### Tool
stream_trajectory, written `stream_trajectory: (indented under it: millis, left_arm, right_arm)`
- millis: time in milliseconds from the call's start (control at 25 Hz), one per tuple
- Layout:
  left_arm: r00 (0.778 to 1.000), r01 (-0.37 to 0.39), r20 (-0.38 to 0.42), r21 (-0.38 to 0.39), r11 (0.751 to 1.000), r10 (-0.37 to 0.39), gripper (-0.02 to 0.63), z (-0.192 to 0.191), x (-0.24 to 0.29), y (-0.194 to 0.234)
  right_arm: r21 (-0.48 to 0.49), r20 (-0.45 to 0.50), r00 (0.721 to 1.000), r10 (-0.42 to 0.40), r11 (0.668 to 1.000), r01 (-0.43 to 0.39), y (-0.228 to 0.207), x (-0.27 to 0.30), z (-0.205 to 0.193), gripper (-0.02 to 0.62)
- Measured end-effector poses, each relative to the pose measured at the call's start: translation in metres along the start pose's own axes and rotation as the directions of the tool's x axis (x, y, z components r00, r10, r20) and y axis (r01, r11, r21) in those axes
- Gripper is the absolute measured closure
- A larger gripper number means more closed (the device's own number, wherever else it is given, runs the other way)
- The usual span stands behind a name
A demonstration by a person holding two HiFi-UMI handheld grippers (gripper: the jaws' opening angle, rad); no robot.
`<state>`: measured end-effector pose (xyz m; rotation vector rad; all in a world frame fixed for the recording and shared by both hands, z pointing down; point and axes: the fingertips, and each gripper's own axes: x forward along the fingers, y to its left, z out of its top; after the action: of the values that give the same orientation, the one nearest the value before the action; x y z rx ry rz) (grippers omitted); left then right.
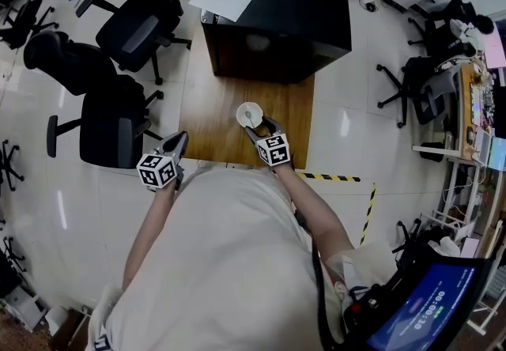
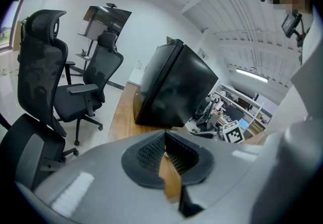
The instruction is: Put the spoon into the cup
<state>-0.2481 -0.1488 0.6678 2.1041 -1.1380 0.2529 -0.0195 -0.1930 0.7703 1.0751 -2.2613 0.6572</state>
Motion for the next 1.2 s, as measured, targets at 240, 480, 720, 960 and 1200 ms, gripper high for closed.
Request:
stream_trajectory:
  millis: [240,480,720,960,1200]
  left_arm:
    - [0.999,0.049,-0.011,0.011,0.999,-0.049,0.606,0.000,-0.004,0.013]
    - [0.991,0.126,-0.057,0.033,0.991,-0.124,0.606,-0.005,-0.013,0.020]
    - [0.976,0.201,-0.098,0.091,0.975,-0.192,0.606,-0.030,-0.031,0.021]
    - [0.974,0.217,-0.103,0.146,0.965,-0.203,0.606,-0.051,-0.037,0.032]
    - [0.981,0.187,-0.083,0.166,0.968,-0.176,0.606,-0.060,-0.044,0.012]
  right_arm:
    - [-0.002,0.077,0.996,-0.041,0.999,0.041,0.016,-0.007,0.022,0.318]
    - [0.097,0.102,0.989,-0.110,0.990,0.100,0.034,-0.023,0.016,0.333]
    - [0.170,0.094,0.966,-0.242,0.960,0.224,0.047,-0.075,-0.004,0.367]
    - [0.235,0.102,0.934,-0.343,0.921,0.312,0.048,-0.120,-0.030,0.382]
    - [0.280,0.165,0.935,-0.315,0.924,0.262,0.052,-0.134,-0.044,0.417]
